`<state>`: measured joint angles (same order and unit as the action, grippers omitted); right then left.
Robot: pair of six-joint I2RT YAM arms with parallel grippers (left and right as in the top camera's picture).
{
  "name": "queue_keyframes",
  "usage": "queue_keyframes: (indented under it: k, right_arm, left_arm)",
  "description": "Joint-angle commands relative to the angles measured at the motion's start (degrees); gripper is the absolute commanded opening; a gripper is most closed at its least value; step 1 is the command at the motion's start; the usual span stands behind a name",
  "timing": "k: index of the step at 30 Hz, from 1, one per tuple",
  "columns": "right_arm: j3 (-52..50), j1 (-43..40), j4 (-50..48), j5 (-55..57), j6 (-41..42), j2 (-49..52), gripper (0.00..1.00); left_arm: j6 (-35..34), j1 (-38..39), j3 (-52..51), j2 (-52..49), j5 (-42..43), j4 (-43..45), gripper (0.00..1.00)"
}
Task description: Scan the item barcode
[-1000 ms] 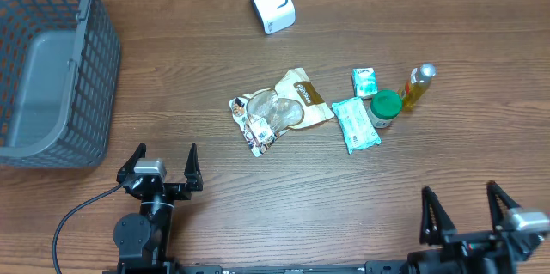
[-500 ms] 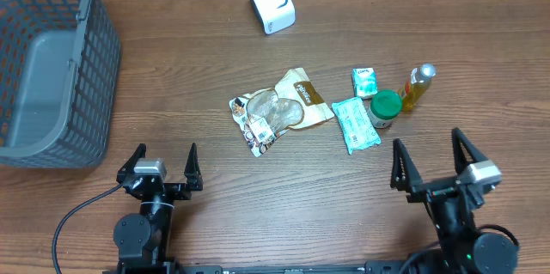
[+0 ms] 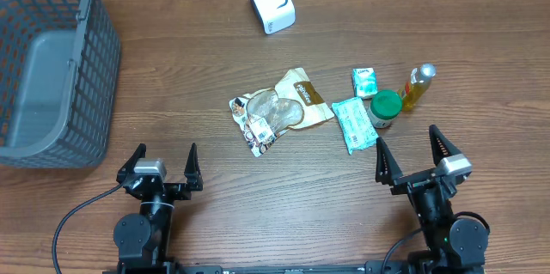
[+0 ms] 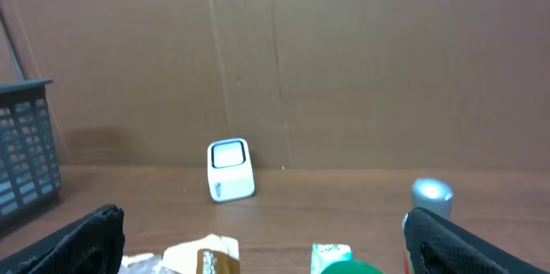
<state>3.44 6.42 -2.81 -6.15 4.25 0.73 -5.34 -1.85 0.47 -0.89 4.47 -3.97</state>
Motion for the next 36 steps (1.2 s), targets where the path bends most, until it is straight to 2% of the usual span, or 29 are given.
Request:
queue_keyframes:
  k: [1, 5, 10, 19, 36]
  right_arm:
    - [-1.2, -0.2, -0.4, 0.0, 0.0, -0.6, 1.0]
    - [-3.1, -0.2, 0.2, -0.2, 0.4, -0.6, 1.0]
    - [-3.0, -0.2, 7.1, -0.4, 0.4, -0.6, 1.0]
    - [-3.0, -0.2, 7.3, 0.8, -6.3, -0.6, 1.0]
    - [-3.0, -0.2, 7.2, 1.1, -6.2, -0.6, 1.0]
  left_arm:
    - [1.3, 0.4, -0.2, 0.6, 0.4, -0.1, 1.0]
    - [1.3, 0.4, -0.2, 0.6, 0.4, -0.1, 1.0]
    - [1.3, 0.4, -0.2, 0.6, 0.4, -0.1, 1.0]
    - [1.3, 0.4, -0.2, 0.6, 0.4, -0.1, 1.0]
    - [1.3, 0.4, -0.2, 0.6, 0.4, -0.1, 1.0]
